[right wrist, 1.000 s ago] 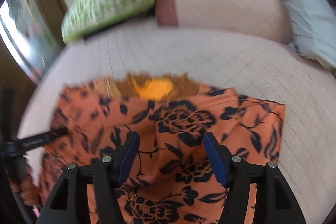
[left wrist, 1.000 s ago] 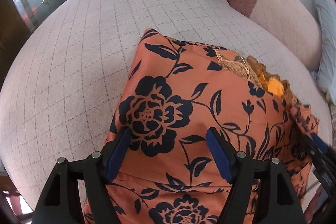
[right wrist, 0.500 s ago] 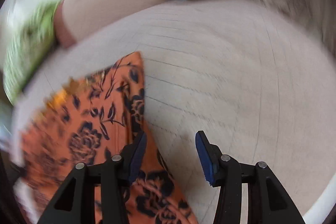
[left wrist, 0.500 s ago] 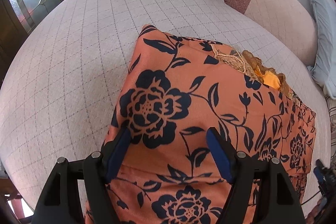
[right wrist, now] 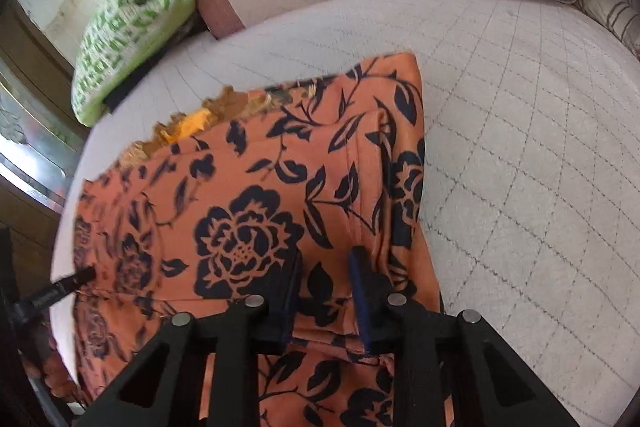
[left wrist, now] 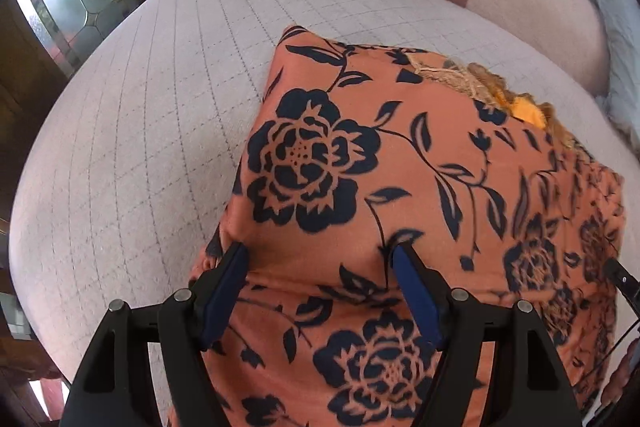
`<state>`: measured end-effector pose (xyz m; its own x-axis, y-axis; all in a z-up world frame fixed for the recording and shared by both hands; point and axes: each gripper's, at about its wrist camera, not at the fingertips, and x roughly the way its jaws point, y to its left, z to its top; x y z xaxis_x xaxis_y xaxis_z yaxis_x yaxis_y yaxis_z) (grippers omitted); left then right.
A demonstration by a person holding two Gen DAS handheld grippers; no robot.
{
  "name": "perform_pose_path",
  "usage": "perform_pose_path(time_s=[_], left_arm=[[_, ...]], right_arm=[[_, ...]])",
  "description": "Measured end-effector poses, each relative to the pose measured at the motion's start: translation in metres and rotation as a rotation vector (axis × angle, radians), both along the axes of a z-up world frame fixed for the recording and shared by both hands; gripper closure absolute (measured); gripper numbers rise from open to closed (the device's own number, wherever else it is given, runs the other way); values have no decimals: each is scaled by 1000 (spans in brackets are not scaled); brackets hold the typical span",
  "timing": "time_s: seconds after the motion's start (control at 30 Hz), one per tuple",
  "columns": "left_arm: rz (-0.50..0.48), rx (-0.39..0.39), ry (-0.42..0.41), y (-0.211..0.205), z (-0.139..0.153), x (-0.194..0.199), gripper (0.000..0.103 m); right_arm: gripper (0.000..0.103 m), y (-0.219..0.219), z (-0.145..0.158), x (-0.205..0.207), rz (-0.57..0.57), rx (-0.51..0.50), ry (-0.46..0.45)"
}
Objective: Fold small clothes
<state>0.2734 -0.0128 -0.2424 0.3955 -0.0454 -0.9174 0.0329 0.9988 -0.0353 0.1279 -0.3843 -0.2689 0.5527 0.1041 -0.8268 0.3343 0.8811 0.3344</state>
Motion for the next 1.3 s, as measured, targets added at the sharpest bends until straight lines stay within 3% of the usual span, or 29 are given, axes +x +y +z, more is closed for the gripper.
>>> perform_pose_path(time_s=[0.1, 0.2, 0.3, 0.43, 0.57, 0.67, 0.73, 0.77, 0.8, 0.93, 1.1, 1.13, 1.2, 1.23, 1.3], left_arm=[[37, -18, -31, 19, 13, -22, 28], [95, 21, -89, 48, 23, -56, 28], [143, 37, -80, 82, 22, -87, 28], [156, 74, -61, 122, 18, -121, 28], [90, 128, -45, 140, 16, -157, 28], [51, 97, 5, 144, 11, -179, 28], [27, 66, 34, 145, 9, -193, 28], [17, 49, 45, 142, 6, -198, 27], [5, 29, 59, 138, 2, -202, 27], [-36, -30, 104, 125, -11, -209, 27], [-52, -178, 115, 114, -6, -201, 27], [-69, -174, 102, 109, -3, -199, 27], [-80, -97, 103, 101, -7, -194, 27], [-67, -52, 125, 101, -12, -193, 30], [-61, -55, 132, 106, -18, -194, 42]], right_arm=[[74, -5, 14, -25, 4, -7, -49], [74, -6, 26, -51, 28, -18, -100], [74, -6, 39, -87, 35, 9, -144], [74, 2, 35, -128, 65, -20, -145], [74, 8, 30, -165, 89, -7, -122], [72, 10, 27, -190, 73, 38, -102], [61, 16, 25, -203, 69, 55, -68], [43, 21, 25, -208, 73, 51, -53], [38, 25, 26, -212, 78, 48, -48], [38, 34, 20, -226, 73, 106, 31], [38, 39, 9, -244, 50, 53, 121], [38, 37, 6, -245, 40, 65, 133], [38, 34, -1, -248, 16, 103, 152], [38, 34, -6, -249, 3, 124, 168], [38, 35, -14, -250, -6, 158, 189]])
